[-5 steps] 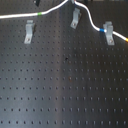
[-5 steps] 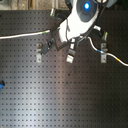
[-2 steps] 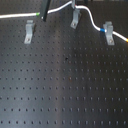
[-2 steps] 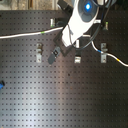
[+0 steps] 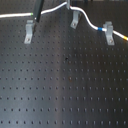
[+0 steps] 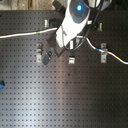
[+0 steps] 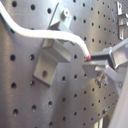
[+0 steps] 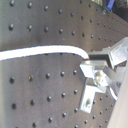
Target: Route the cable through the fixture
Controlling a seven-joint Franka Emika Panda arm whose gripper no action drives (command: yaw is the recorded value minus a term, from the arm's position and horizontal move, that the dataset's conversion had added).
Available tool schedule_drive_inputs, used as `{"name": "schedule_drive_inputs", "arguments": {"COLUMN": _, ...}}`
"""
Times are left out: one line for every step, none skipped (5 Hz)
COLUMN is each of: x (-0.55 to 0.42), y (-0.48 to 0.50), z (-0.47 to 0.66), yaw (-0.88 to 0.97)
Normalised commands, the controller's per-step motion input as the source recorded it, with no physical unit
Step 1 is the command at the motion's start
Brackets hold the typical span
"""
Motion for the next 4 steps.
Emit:
{"name": "schedule_drive_inputs", "arguments": {"x": 0.006, "y": 0.016, "z": 0.38, "yaw": -0.26}}
{"name": "schedule_drive_inputs", "arguments": {"x": 0.007, "y": 0.015, "z": 0.38, "yaw": -0.36}}
{"name": "schedule_drive_inputs", "arguments": {"x": 0.009, "y": 0.015, "z": 0.36, "yaw": -0.14}}
{"name": "schedule_drive_inputs", "arguments": {"x": 0.035, "y": 0.01, "z": 0.27, "yaw": 0.24}}
